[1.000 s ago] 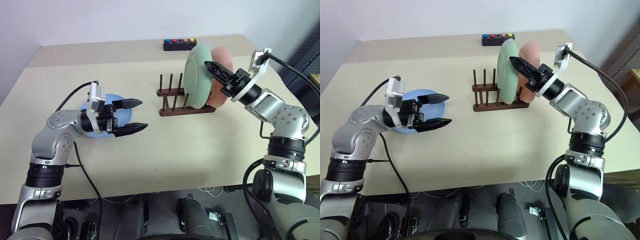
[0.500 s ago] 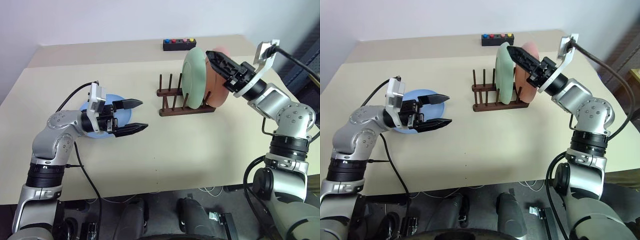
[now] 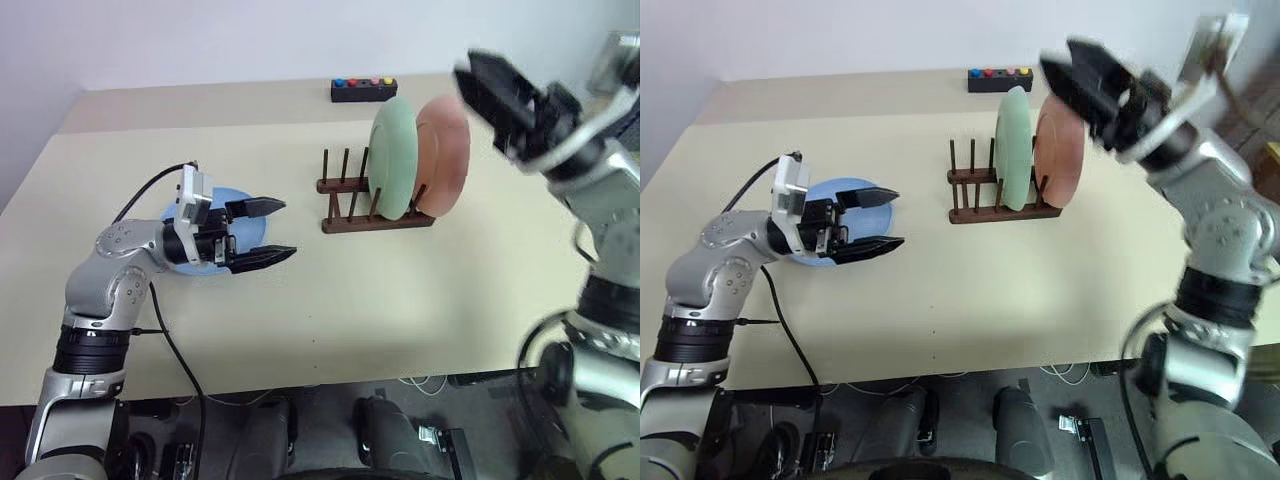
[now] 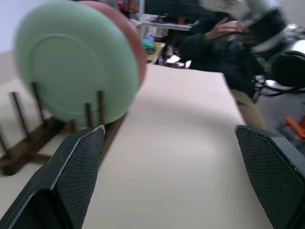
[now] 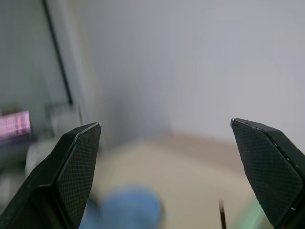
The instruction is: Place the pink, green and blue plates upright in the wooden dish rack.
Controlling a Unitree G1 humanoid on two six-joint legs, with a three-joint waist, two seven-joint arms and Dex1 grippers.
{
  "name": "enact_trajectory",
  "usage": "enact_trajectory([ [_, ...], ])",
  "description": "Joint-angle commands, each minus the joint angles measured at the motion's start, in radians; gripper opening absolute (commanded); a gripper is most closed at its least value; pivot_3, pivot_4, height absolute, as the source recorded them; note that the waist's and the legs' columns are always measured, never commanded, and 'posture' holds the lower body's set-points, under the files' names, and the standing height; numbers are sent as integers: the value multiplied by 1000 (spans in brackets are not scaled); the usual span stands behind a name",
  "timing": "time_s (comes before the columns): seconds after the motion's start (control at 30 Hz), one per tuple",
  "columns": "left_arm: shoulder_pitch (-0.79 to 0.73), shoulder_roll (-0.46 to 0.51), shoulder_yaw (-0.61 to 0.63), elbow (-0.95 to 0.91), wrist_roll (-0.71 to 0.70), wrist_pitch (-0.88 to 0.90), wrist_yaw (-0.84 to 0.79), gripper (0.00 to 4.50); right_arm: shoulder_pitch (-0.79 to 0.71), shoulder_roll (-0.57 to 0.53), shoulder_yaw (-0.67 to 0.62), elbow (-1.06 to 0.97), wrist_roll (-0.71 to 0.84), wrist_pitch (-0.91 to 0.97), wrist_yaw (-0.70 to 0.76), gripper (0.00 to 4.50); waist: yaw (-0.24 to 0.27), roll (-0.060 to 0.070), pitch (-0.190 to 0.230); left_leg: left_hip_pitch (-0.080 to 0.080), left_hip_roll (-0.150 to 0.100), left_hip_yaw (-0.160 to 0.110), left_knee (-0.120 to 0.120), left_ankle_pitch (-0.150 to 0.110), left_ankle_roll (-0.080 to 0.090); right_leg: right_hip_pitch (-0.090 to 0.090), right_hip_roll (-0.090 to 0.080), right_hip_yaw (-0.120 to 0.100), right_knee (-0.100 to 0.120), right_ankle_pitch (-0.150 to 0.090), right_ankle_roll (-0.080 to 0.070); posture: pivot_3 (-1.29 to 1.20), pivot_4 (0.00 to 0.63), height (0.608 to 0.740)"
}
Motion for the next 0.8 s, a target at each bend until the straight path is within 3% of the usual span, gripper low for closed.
enact_trajectory([
  [0.03,-55,32,61,27,14,-29,33,4500,44,-44,-17,-103,15,-36,80,4461,-3,1,1,0,0,1,0,0,0,0,0,1,0,0,0,0,150,740],
  [0.23,-153,105,118,201,71,-9,132,4500,146,-69,-21,-186,7,-75,134,4461,-1,0,1,2,2,-1,1,0,-1,0,3,0,1,0,0,0,150,740],
  [0.43,-199,223,72,436,239,32,253,4500,217,-77,32,-220,-66,-131,167,4461,-1,0,1,1,1,0,1,0,-1,0,2,1,1,0,0,0,150,740],
  [0.6,-387,250,52,600,349,267,477,4500,213,-63,49,-202,-73,-145,166,4461,7,-9,6,1,1,-2,2,1,-1,0,2,-2,2,0,0,0,150,740],
  [0.8,-521,280,-72,765,424,443,359,4500,186,-53,76,-175,-79,-152,161,4461,2,-14,8,0,-2,-2,2,1,-1,1,-1,-3,2,0,0,0,150,740],
])
